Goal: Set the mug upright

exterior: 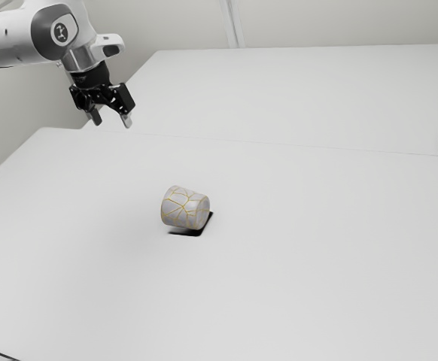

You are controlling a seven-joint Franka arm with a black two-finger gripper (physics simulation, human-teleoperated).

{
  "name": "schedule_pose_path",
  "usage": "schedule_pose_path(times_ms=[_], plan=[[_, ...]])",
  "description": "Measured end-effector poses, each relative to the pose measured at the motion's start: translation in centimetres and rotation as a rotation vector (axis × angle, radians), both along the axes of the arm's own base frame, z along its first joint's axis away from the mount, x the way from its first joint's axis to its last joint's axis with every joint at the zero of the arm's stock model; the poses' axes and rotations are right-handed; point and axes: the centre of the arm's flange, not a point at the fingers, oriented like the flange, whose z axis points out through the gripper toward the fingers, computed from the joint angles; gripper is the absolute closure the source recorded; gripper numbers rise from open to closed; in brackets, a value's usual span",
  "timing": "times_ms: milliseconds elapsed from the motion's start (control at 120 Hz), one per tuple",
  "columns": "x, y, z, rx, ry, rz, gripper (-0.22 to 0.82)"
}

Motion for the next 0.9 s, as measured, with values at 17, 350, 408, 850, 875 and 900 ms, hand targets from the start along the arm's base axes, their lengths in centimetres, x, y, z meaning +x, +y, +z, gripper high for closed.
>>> schedule_pose_path(times_ms=[17, 350, 408, 850, 875, 900], plan=[[0.0, 0.0, 0.0, 0.0, 0.0, 0.001, 0.0], [-0.5, -0.4, 0.1, -0.033, 0.005, 0.021, 0.0], [-0.6, -0.7, -0.5, -0.076, 0.014, 0.027, 0.0], [-1.4, 5.7, -17.3, -0.768, 0.126, 0.173, 0.0], [-1.2, 5.9, -18.4, -0.796, 0.126, 0.171, 0.0], [-1.0, 6.0, -19.5, -0.822, 0.127, 0.168, 0.0]])
